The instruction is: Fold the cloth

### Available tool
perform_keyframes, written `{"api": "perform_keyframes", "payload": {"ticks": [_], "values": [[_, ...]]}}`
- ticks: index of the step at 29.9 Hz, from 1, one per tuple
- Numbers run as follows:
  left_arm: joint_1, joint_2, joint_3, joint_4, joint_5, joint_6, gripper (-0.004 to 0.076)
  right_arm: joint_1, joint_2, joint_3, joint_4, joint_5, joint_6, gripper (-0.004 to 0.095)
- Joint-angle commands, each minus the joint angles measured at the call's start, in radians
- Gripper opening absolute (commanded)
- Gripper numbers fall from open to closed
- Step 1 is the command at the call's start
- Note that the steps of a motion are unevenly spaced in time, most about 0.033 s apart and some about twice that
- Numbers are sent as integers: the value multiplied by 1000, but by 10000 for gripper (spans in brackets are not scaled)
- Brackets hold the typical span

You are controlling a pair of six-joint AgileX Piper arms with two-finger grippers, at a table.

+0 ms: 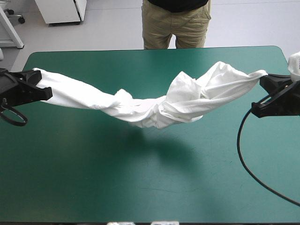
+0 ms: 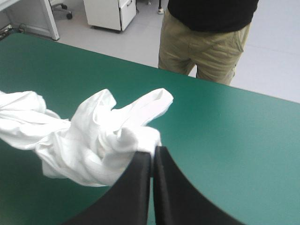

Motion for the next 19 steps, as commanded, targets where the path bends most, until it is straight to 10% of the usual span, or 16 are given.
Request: {"api": "perform_keyframes", "payload": {"ticks": [1,19], "values": [[-4,33,17,-5,-124,4,-9,-1,40,31,-2,-119,-26,-13],[-4,451,19,-23,-211,63,-9,-1,460,40,-161,-248,-9,-13]]}}
